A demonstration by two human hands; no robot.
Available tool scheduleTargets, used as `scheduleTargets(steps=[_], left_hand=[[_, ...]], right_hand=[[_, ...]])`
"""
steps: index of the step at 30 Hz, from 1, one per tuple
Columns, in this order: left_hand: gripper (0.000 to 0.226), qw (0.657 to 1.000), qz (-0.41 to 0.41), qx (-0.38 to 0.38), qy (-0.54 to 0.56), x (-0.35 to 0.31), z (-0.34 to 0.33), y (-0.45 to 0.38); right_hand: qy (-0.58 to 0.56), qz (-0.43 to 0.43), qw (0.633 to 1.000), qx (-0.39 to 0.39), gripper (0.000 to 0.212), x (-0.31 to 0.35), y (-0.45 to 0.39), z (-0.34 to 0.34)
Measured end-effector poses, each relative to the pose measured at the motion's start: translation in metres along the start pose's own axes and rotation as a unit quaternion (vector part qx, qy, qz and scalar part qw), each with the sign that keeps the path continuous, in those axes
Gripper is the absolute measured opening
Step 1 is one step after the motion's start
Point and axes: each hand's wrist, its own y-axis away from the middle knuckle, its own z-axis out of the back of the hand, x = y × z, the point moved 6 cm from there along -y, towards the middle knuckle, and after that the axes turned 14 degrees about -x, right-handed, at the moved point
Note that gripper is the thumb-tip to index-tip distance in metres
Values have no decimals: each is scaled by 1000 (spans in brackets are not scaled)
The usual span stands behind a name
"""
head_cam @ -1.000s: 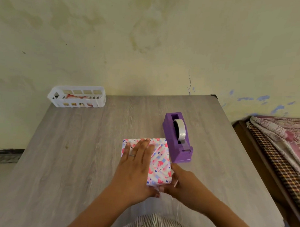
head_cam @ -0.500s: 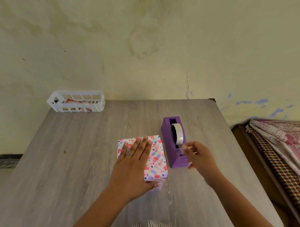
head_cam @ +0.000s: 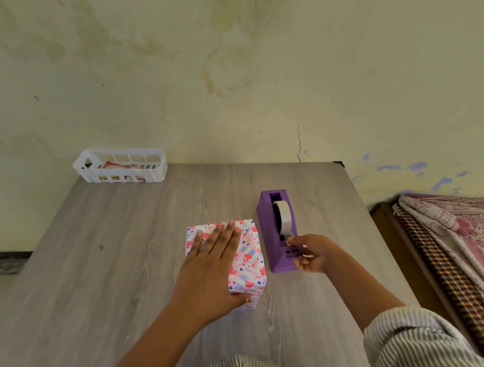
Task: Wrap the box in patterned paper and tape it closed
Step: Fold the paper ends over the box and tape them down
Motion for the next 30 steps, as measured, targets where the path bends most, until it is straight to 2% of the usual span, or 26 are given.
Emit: scheduleTargets(steps=[5, 10, 13, 15, 19, 24, 27, 30], left_hand=[[112, 1000, 1, -10, -3, 0, 0, -2], [112, 1000, 0, -11, -12, 0, -1, -1], [112, 1000, 2, -10, -13, 0, -2, -2], [111, 1000, 2, -11, -10, 1, -2, -2], [111, 1000, 1, -13, -6, 0, 0, -2], [112, 1000, 2, -14, -6, 0, 1, -2], [112, 1000, 4, -12, -7, 1, 0, -2], [112, 1000, 6, -5, -12, 1, 0, -1]], right_hand=[[-103, 48, 993, 5, 13, 4, 11, 1], [-203, 143, 969, -19, 4, -5, 20, 4], [-270, 165, 948, -27, 11, -23, 14, 6], [-276, 178, 944, -26, 24, -34, 6, 6], [-250, 195, 948, -12, 34, -47, -7, 8], [-190, 225, 956, -14, 25, -51, -17, 13], [-97, 269, 956, -66, 13, -49, -19, 18], [51, 367, 918, -141, 15, -35, -11, 23]])
